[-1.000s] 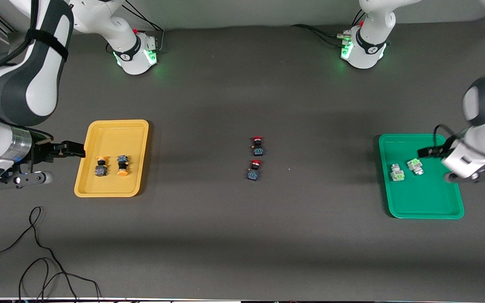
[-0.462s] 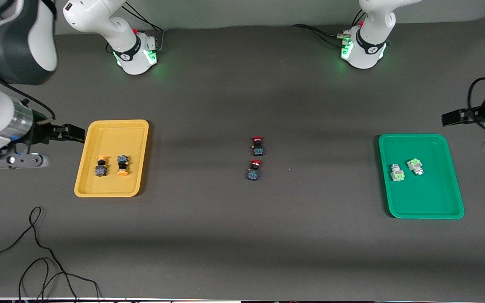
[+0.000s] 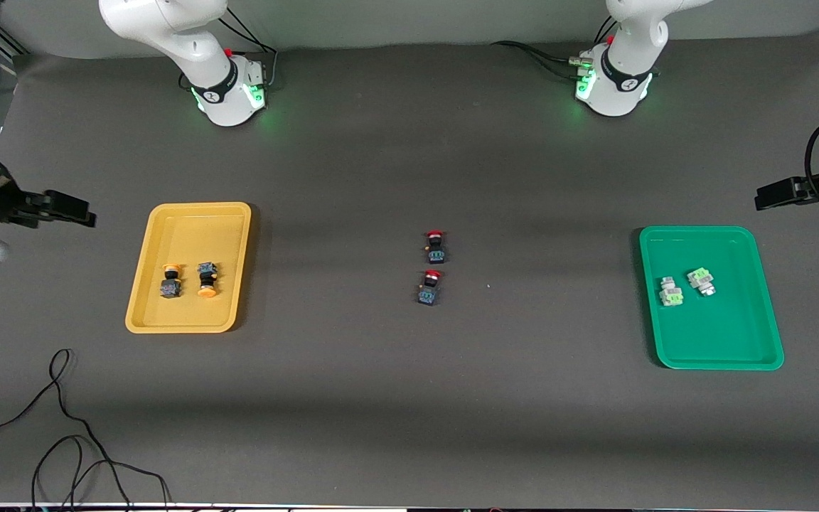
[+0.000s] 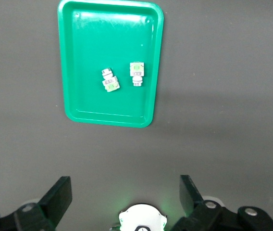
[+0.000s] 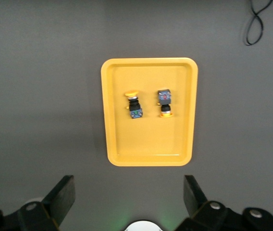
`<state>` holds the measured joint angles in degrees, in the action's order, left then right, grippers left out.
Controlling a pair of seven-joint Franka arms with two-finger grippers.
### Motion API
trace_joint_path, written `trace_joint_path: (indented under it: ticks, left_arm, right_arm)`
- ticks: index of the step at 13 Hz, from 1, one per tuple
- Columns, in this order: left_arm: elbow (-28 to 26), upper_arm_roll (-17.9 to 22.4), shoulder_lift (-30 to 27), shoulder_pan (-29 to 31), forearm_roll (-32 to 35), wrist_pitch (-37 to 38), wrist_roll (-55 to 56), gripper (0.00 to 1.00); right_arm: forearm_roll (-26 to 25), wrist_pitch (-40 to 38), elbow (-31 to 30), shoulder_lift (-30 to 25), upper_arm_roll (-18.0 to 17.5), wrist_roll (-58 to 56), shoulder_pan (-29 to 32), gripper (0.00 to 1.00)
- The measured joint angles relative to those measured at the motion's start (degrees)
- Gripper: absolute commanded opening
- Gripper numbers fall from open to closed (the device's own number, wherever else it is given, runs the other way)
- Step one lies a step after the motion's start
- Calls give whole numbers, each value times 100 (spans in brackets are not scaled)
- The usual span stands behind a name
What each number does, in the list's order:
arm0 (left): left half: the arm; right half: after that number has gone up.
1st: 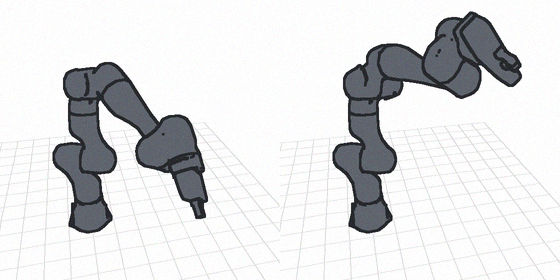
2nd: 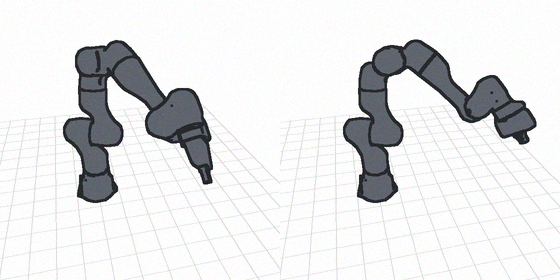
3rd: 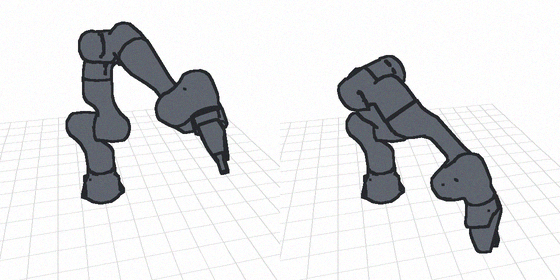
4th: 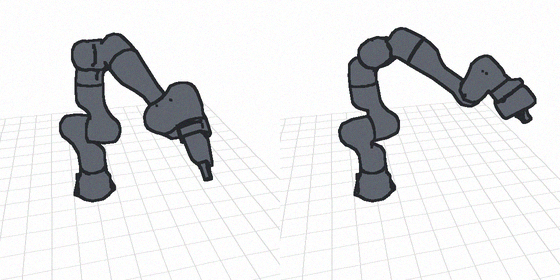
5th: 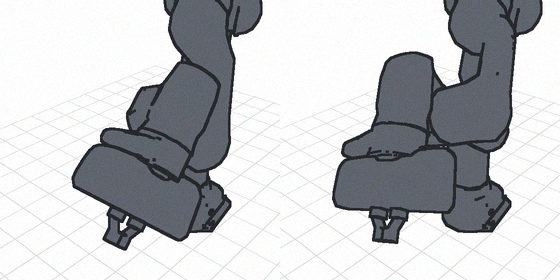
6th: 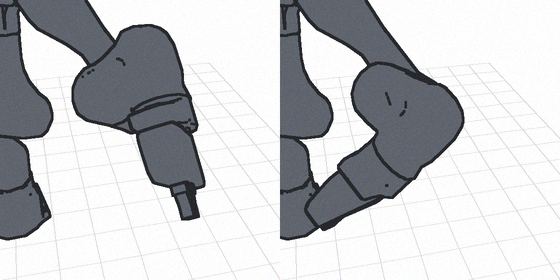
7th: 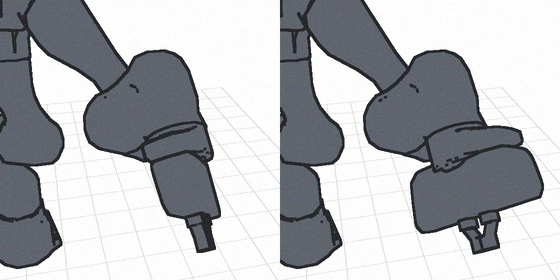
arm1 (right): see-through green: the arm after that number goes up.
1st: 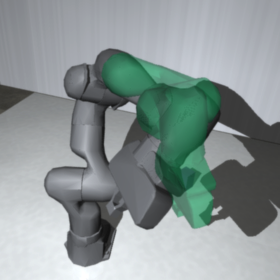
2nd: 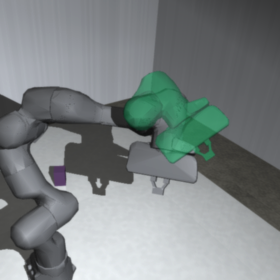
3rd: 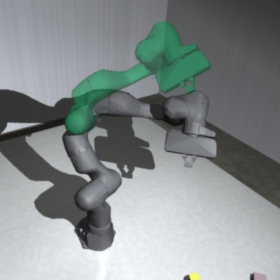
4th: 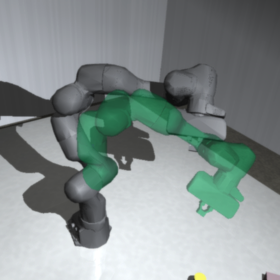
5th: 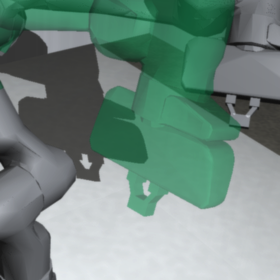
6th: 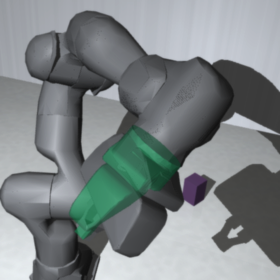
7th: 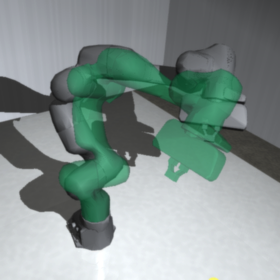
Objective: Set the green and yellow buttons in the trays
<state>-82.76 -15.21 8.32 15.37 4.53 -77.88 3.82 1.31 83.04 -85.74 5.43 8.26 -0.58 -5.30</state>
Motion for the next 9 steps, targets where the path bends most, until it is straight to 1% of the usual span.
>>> trace_joint_path:
  ticks: [1,2,3,4,7,9]
  left_arm:
    - [-2,-1,10,-1,-22,1,-2,100]
    - [-12,-4,14,-5,-36,3,-3,100]
    - [-26,-9,13,-12,-52,3,-3,100]
    - [-44,-11,11,-20,-86,3,-2,100]
    - [-80,-25,3,-92,-171,1,26,100]
    - [-80,-35,0,-251,-190,0,235,100]
  right_arm:
    - [-33,0,-50,-105,-633,1,657,100]
    - [-44,0,-76,-193,-1146,3,1203,100]
    - [-46,0,-96,-261,-1420,3,1510,100]
    - [-47,0,-117,-308,-1502,3,1610,100]
    - [-53,9,-130,-331,-1530,15,1622,100]
    - [-58,13,-128,-331,-1533,19,1622,100]
